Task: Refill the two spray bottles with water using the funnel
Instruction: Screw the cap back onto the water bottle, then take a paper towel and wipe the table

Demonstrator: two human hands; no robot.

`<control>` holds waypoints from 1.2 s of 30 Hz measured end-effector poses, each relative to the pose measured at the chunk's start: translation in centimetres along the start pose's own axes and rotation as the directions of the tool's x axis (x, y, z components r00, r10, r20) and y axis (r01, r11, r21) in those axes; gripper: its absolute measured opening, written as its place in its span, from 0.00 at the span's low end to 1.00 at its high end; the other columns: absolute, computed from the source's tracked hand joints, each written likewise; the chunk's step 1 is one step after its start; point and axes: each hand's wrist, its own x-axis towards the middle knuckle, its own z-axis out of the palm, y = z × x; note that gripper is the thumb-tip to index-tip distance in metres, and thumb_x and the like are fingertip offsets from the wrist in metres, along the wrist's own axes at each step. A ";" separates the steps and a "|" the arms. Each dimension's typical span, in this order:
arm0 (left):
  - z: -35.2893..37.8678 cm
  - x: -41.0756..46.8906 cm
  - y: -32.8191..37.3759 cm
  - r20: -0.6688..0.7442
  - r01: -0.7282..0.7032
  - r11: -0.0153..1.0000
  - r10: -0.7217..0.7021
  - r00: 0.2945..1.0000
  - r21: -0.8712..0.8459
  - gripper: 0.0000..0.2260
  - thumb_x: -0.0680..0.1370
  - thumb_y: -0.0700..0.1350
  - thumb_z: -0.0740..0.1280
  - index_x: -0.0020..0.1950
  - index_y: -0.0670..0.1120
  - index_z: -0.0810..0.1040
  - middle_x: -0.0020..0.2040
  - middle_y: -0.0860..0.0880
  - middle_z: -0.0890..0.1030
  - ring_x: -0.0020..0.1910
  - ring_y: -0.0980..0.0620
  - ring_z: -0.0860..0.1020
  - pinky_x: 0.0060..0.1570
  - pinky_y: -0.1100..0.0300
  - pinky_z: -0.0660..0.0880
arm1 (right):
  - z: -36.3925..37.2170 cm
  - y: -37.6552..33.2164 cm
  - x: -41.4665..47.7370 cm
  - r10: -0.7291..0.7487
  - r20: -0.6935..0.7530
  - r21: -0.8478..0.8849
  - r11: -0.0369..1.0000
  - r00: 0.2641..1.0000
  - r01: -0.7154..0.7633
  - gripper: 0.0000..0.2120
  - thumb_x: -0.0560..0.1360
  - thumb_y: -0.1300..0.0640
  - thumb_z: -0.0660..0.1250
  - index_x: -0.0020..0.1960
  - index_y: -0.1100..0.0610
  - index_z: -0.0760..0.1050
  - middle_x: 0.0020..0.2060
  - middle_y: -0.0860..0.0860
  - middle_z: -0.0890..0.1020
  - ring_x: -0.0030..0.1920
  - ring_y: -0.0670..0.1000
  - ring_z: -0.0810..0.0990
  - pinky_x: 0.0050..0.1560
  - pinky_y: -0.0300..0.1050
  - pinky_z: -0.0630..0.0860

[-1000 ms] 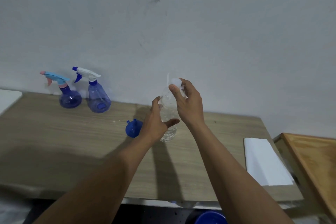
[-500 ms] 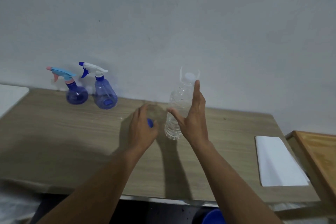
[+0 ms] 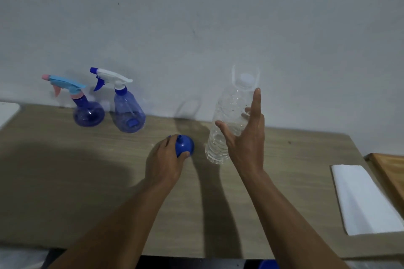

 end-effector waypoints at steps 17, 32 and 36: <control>-0.7 8.2 -2.1 0.100 0.015 1.000 -0.014 0.995 -0.015 0.29 0.71 0.51 0.75 0.70 0.49 0.69 0.63 0.46 0.78 0.60 0.43 0.77 0.57 0.45 0.76 | 6.9 -1.9 5.2 0.053 0.037 0.025 0.998 0.998 -0.054 0.50 0.74 0.56 0.76 0.81 0.45 0.43 0.71 0.60 0.66 0.57 0.39 0.68 0.52 0.13 0.59; -8.4 2.3 4.6 0.190 -0.282 0.957 0.289 0.938 -0.062 0.20 0.79 0.49 0.66 0.70 0.45 0.72 0.66 0.47 0.75 0.66 0.43 0.73 0.61 0.54 0.67 | -1.4 -4.1 1.1 0.254 0.100 -0.363 0.909 0.962 -0.203 0.24 0.81 0.49 0.63 0.75 0.54 0.65 0.71 0.54 0.71 0.66 0.56 0.76 0.60 0.50 0.74; -9.3 1.9 9.0 0.277 -0.482 0.870 0.491 0.826 -0.103 0.21 0.79 0.50 0.67 0.70 0.46 0.72 0.66 0.46 0.76 0.66 0.44 0.74 0.65 0.49 0.71 | -6.6 -4.6 -0.7 0.379 0.104 -0.498 0.820 0.920 -0.281 0.21 0.81 0.49 0.63 0.71 0.58 0.71 0.67 0.55 0.75 0.65 0.57 0.76 0.61 0.50 0.74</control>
